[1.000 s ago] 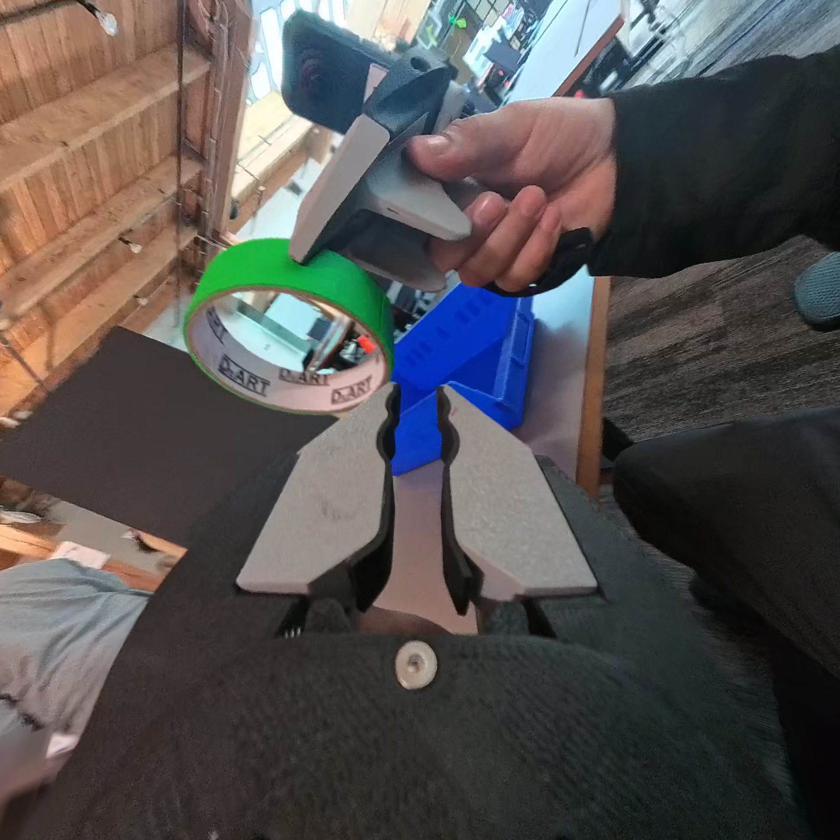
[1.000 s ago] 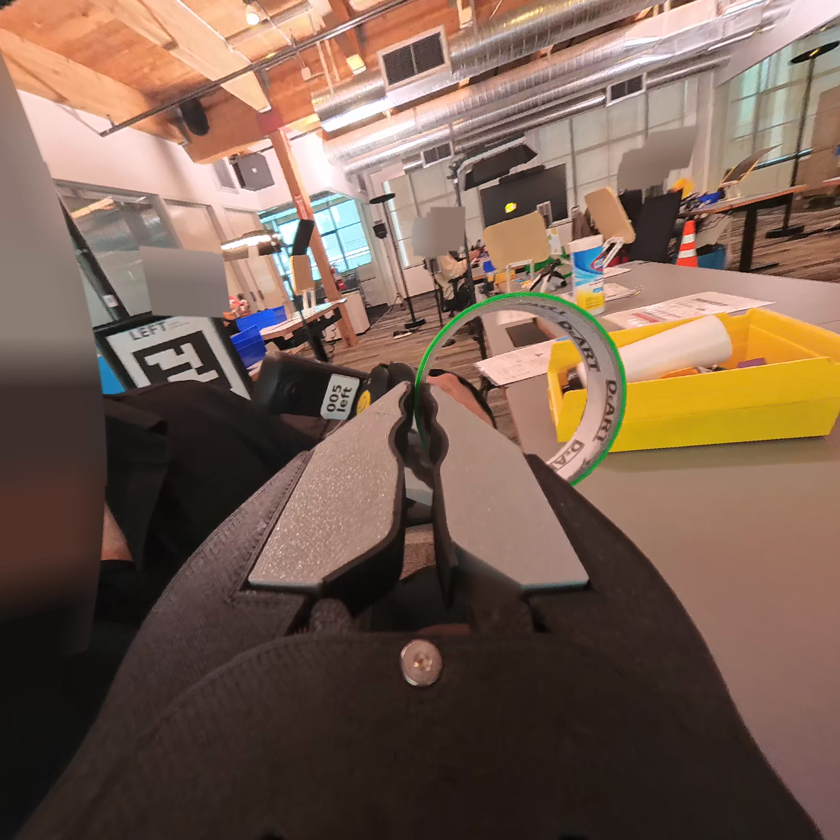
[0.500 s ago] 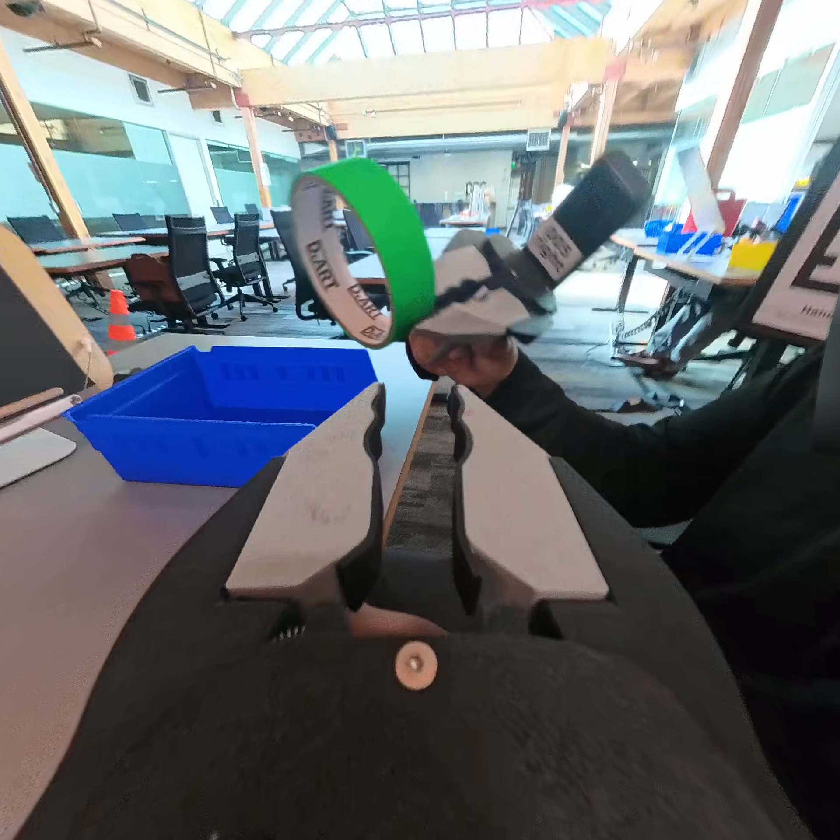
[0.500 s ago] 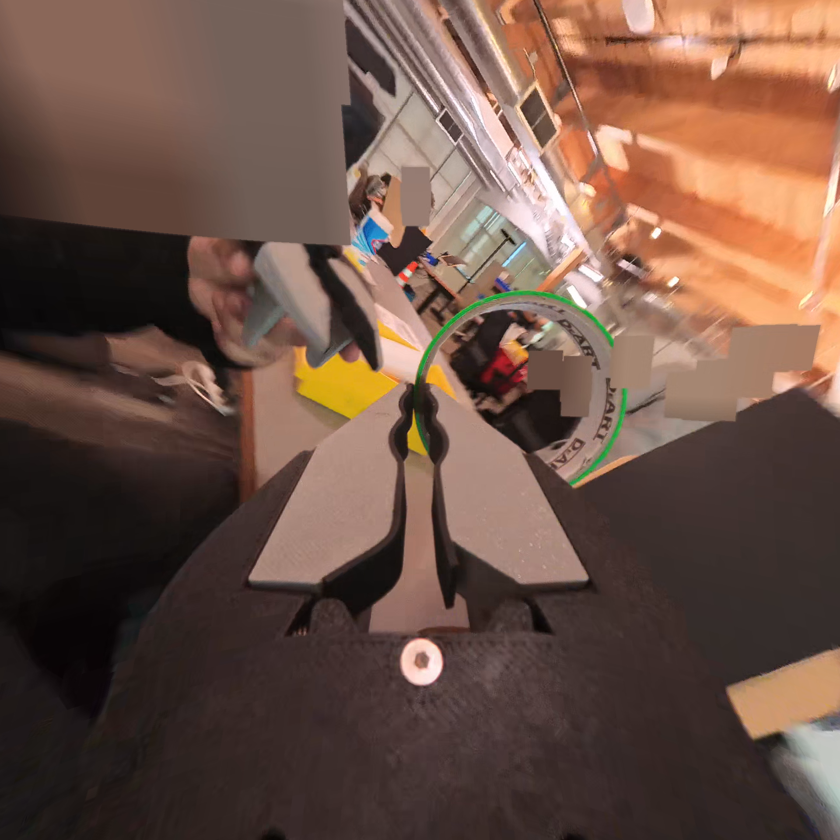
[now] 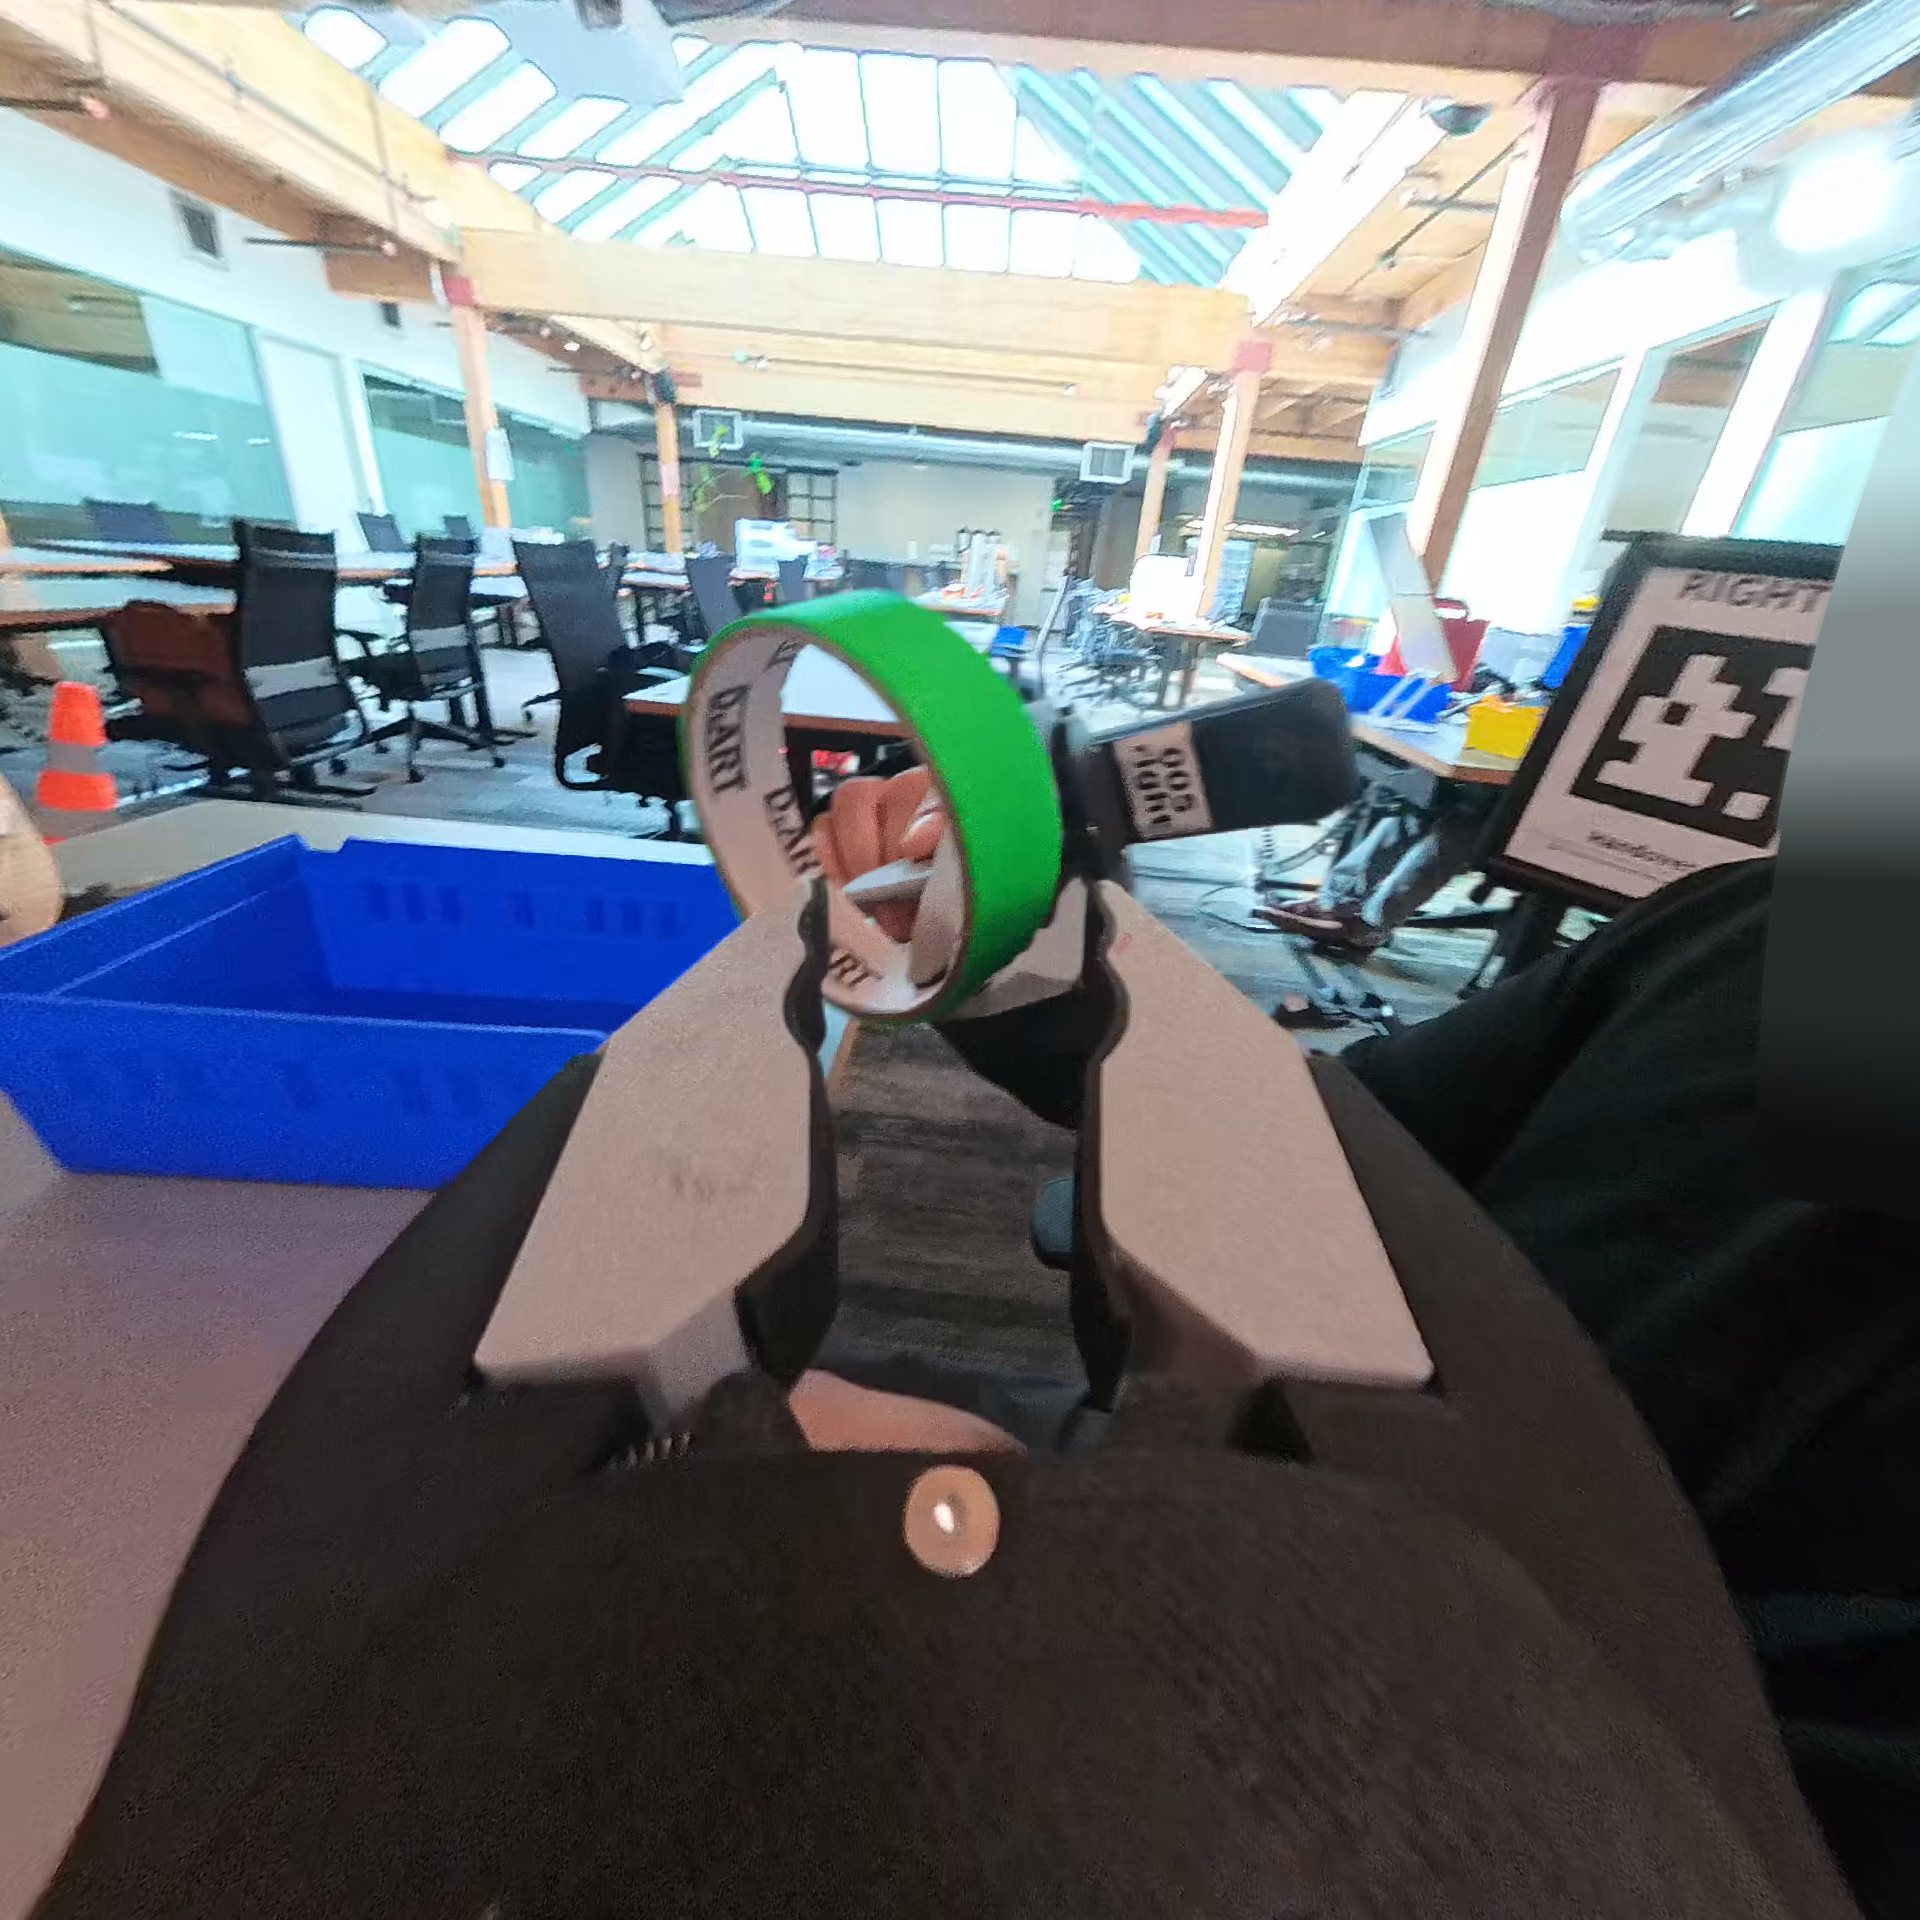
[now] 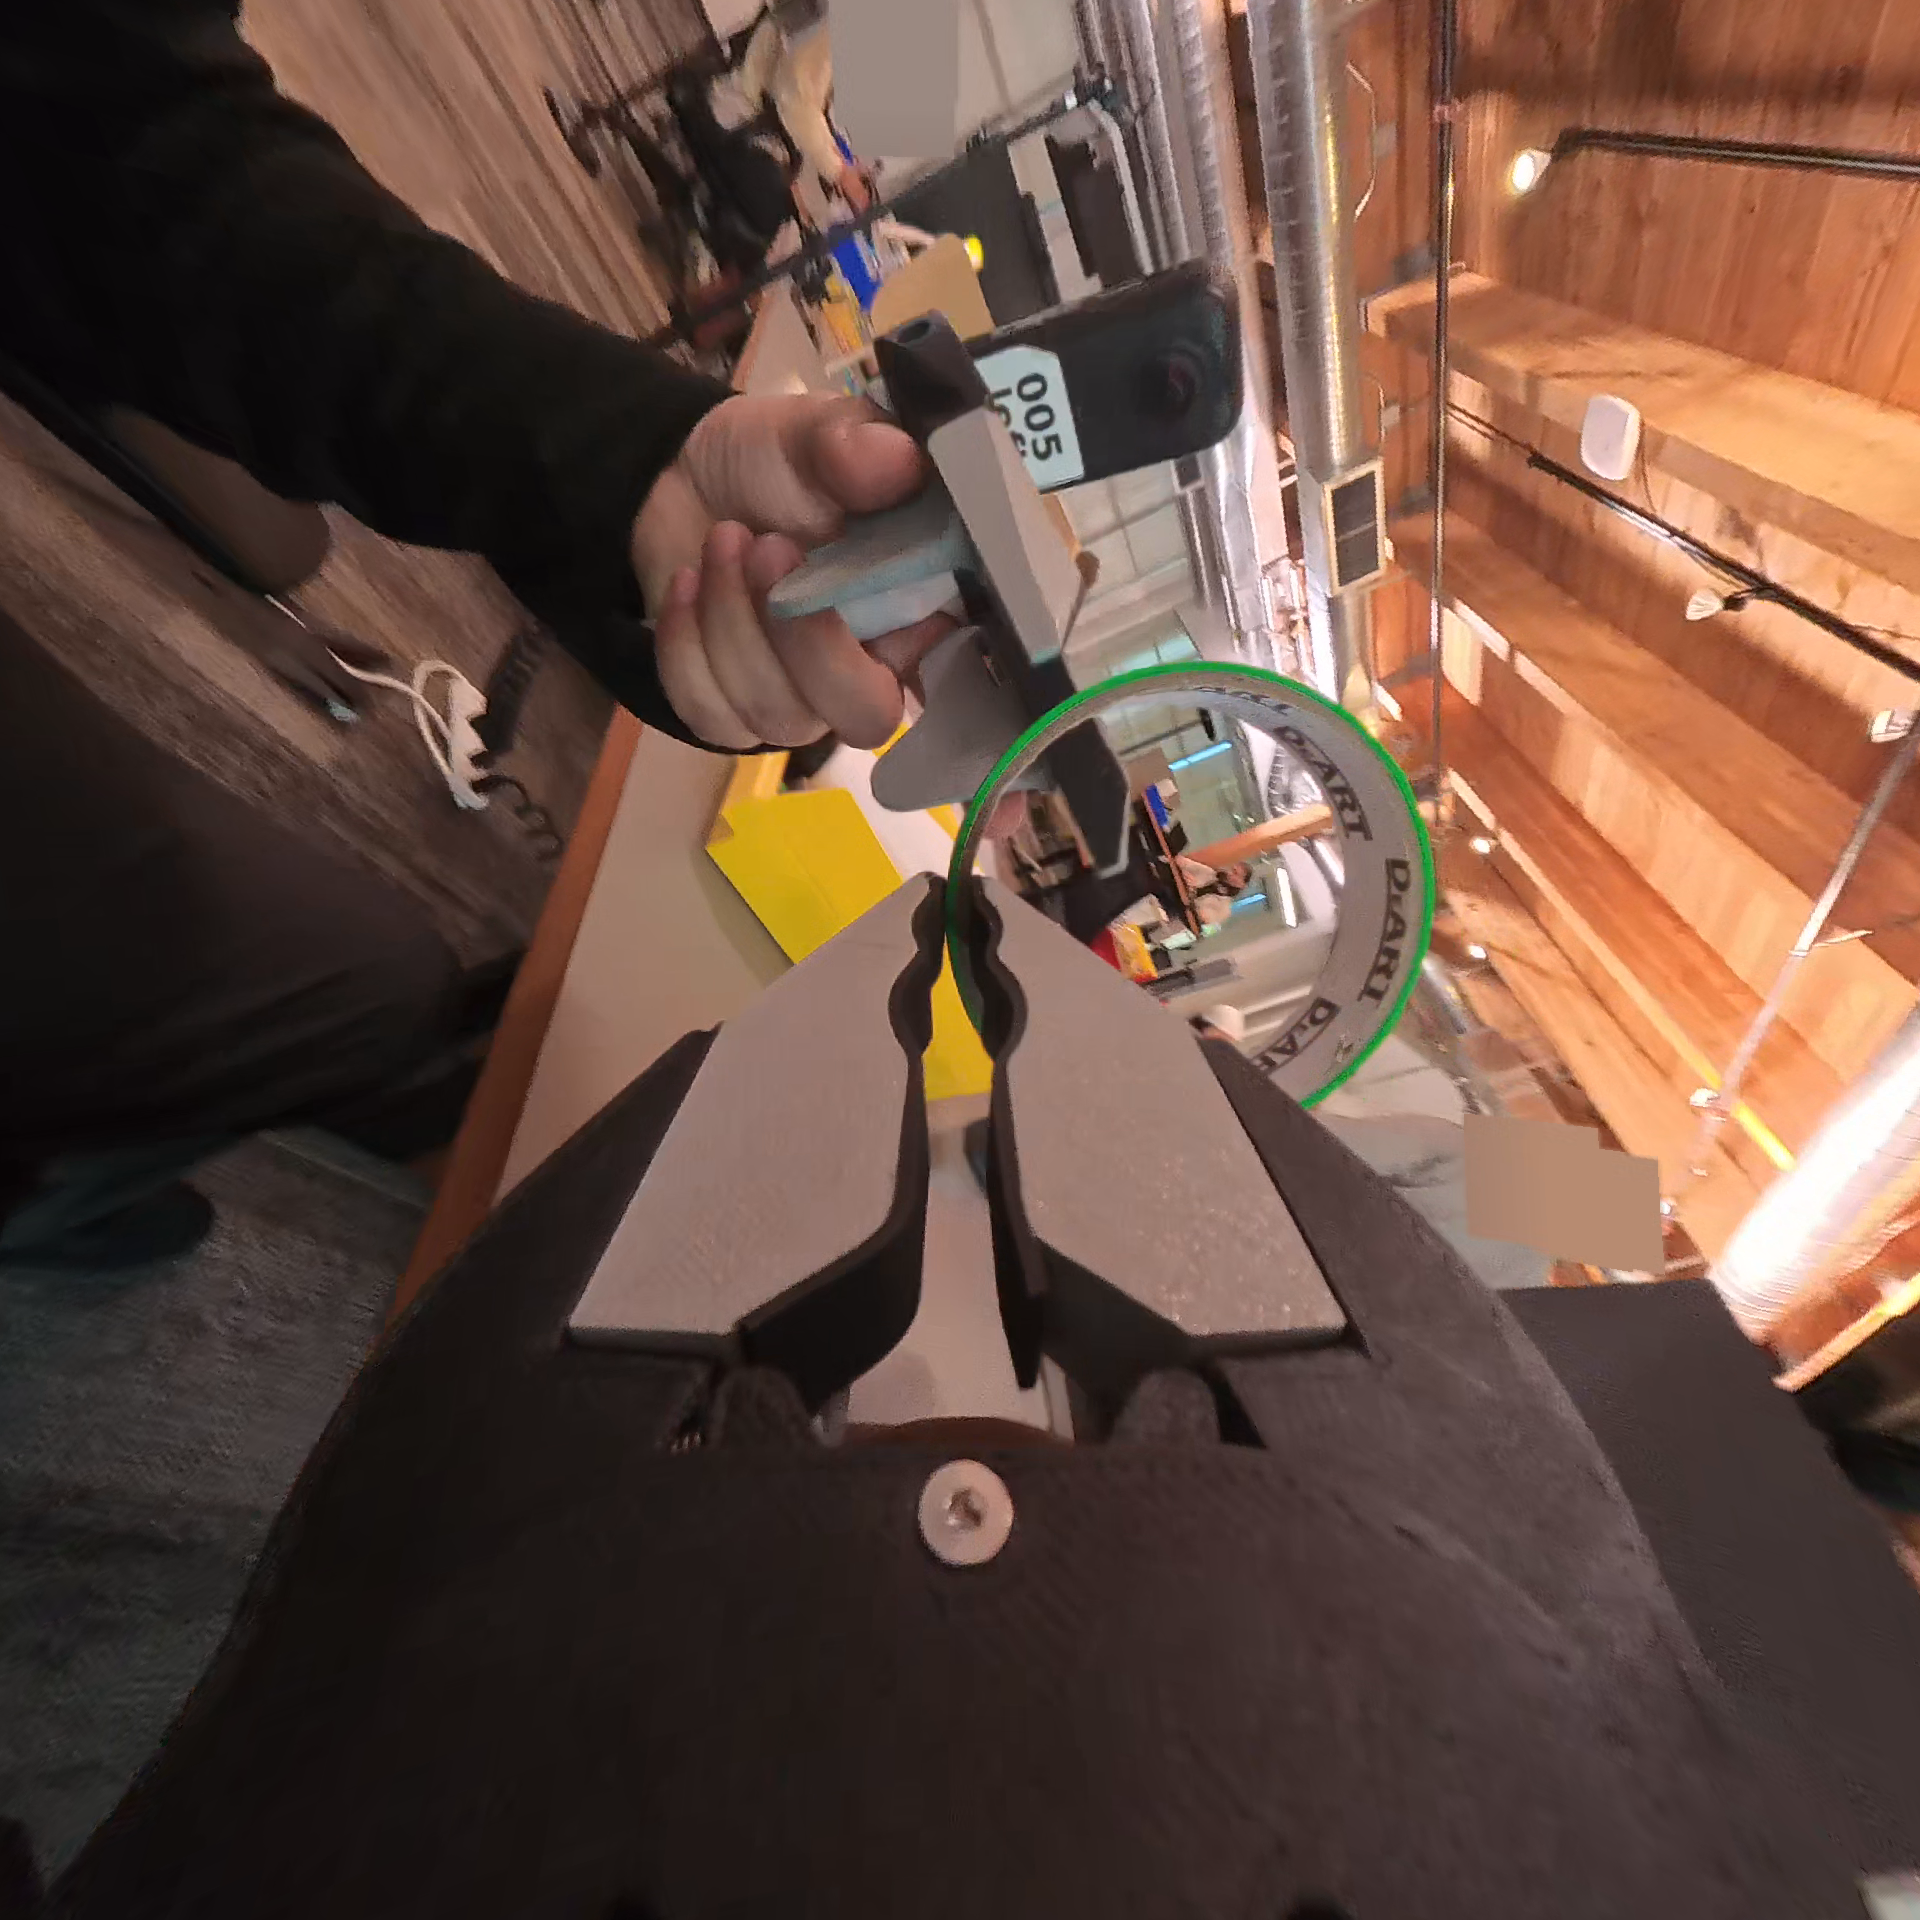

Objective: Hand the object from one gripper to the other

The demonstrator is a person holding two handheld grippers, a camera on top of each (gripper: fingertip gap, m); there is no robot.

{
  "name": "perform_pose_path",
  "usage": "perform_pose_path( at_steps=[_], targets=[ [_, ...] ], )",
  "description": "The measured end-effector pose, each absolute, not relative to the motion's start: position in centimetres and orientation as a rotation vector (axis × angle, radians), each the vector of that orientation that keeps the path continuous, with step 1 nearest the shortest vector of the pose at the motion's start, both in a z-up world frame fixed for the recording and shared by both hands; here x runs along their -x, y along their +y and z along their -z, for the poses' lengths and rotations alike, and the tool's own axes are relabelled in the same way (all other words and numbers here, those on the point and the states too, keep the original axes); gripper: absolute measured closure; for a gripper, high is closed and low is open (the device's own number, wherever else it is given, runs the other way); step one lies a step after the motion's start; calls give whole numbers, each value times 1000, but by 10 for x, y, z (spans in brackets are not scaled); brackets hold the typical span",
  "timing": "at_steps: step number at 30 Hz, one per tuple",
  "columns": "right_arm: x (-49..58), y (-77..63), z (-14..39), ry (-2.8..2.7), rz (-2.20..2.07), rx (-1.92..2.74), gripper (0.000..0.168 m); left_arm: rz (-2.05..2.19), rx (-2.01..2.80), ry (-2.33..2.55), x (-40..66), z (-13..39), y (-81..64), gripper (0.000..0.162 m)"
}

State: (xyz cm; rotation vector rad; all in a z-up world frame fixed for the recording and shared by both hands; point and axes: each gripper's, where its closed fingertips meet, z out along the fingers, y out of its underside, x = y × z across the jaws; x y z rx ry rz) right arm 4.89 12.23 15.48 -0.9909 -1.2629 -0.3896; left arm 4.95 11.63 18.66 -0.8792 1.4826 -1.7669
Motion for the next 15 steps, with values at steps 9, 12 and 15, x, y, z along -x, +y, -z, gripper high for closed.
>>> perform_pose_path(
  at_steps=[9, 12, 15],
  targets=[
    [-44, 130, -131, -1293, 251, 1110, 165, 1763, 790, 1584, -49, -178, 95, 159],
    [-49, 125, -133, -1248, 110, 1167, 144, 1594, 722, 1591, -51, -176, 96, 160],
    [-57, 117, -147, -1164, -31, 1182, 145, 1248, 652, 1598, -57, -167, 111, 160]
  ],
)
